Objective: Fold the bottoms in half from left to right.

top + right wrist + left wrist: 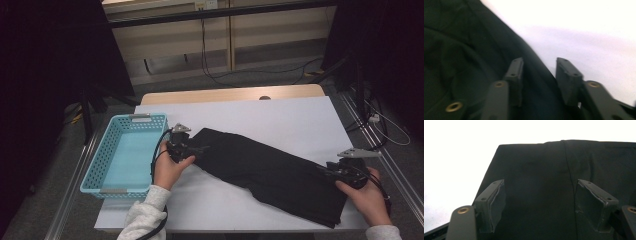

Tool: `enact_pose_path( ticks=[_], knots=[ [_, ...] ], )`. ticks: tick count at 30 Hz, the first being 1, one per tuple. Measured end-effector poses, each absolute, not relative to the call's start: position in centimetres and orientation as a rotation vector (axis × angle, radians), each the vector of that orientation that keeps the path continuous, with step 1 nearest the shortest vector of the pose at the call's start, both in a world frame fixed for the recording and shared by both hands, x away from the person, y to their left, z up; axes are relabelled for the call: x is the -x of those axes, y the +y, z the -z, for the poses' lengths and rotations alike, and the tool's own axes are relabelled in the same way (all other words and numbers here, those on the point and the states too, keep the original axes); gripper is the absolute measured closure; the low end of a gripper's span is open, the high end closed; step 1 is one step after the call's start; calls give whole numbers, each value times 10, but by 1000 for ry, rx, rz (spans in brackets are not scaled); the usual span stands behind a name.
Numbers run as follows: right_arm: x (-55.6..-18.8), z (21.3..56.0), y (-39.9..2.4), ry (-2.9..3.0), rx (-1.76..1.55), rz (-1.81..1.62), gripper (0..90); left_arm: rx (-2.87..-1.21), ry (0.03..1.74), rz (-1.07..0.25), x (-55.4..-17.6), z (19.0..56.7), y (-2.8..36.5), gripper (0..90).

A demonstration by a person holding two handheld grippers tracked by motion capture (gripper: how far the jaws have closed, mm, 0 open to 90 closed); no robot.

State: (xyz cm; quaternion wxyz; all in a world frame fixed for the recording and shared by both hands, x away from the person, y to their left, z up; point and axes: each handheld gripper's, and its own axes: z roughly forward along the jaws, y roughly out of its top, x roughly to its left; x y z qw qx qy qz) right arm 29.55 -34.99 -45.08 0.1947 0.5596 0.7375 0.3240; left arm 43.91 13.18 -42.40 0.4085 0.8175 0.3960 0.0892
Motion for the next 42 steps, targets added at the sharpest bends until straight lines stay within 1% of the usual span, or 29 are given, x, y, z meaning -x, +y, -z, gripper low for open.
enact_pose_path(
  ticks=[2,3,6,9,15,16,18,20,23,25,28,30,33,35,36,37,38,42],
  knots=[
    [-295,450,-348,2107,-1559,-937,852,-2062,998,-225,-439,424,131,250],
    [-295,450,-347,2112,-1572,-946,875,-2062,995,-228,-439,424,131,250],
    [-300,447,-348,2103,-1566,-902,886,-2066,989,-236,-438,423,130,250],
    [-307,444,-354,2049,-1579,-926,887,-2065,984,-237,-438,423,130,250],
    [-328,440,-362,1996,-1566,-847,886,-2067,994,-232,-438,424,132,250],
    [-331,441,-364,2000,-1570,-832,874,-2067,994,-232,-438,424,132,250],
    [-333,442,-365,1948,-1577,-800,827,-2064,1003,-236,-438,424,134,248],
    [-331,439,-367,1914,-1578,-833,739,-2062,1003,-235,-438,424,135,248],
    [-325,433,-369,1902,-1578,-867,691,-2062,999,-241,-437,423,136,246],
    [-320,430,-367,1913,-1566,-888,635,-2057,998,-235,-436,422,136,246],
    [-311,425,-362,1941,-1544,-917,617,-2052,1000,-235,-436,421,135,246],
    [-303,424,-358,1984,-1517,-933,670,-2052,1000,-234,-436,420,135,246],
    [-292,426,-355,2009,-1528,-942,668,-2050,998,-228,-435,420,136,245],
    [-287,428,-352,2019,-1525,-926,683,-2042,995,-225,-435,420,136,245],
    [-285,428,-352,2018,-1526,-916,704,-2038,995,-224,-435,419,136,245],
    [-283,428,-352,2034,-1522,-912,748,-2043,990,-218,-435,419,136,244],
    [-281,428,-352,2047,-1522,-908,761,-2043,990,-218,-435,419,136,244],
    [-271,435,-358,2051,-1539,-848,732,-2043,987,-219,-436,418,137,244]
  ],
)
